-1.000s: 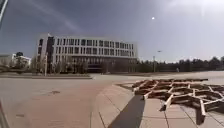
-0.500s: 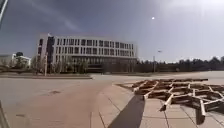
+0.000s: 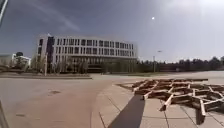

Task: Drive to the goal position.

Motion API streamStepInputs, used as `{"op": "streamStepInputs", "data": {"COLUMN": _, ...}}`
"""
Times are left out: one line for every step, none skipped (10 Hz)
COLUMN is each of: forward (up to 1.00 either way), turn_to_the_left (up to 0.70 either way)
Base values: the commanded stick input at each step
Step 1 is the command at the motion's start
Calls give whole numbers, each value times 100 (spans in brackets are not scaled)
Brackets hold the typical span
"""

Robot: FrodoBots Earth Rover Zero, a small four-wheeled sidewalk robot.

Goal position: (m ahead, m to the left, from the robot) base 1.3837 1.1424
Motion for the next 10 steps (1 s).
{"op": "streamStepInputs", "data": {"forward": 5, "turn_to_the_left": 0}}
{"op": "streamStepInputs", "data": {"forward": 4, "turn_to_the_left": 0}}
{"op": "streamStepInputs", "data": {"forward": 4, "turn_to_the_left": 0}}
{"op": "streamStepInputs", "data": {"forward": 5, "turn_to_the_left": 0}}
{"op": "streamStepInputs", "data": {"forward": 5, "turn_to_the_left": 0}}
{"op": "streamStepInputs", "data": {"forward": 4, "turn_to_the_left": 0}}
{"op": "streamStepInputs", "data": {"forward": 4, "turn_to_the_left": 0}}
{"op": "streamStepInputs", "data": {"forward": 5, "turn_to_the_left": 0}}
{"op": "streamStepInputs", "data": {"forward": 5, "turn_to_the_left": 0}}
{"op": "streamStepInputs", "data": {"forward": 5, "turn_to_the_left": 0}}
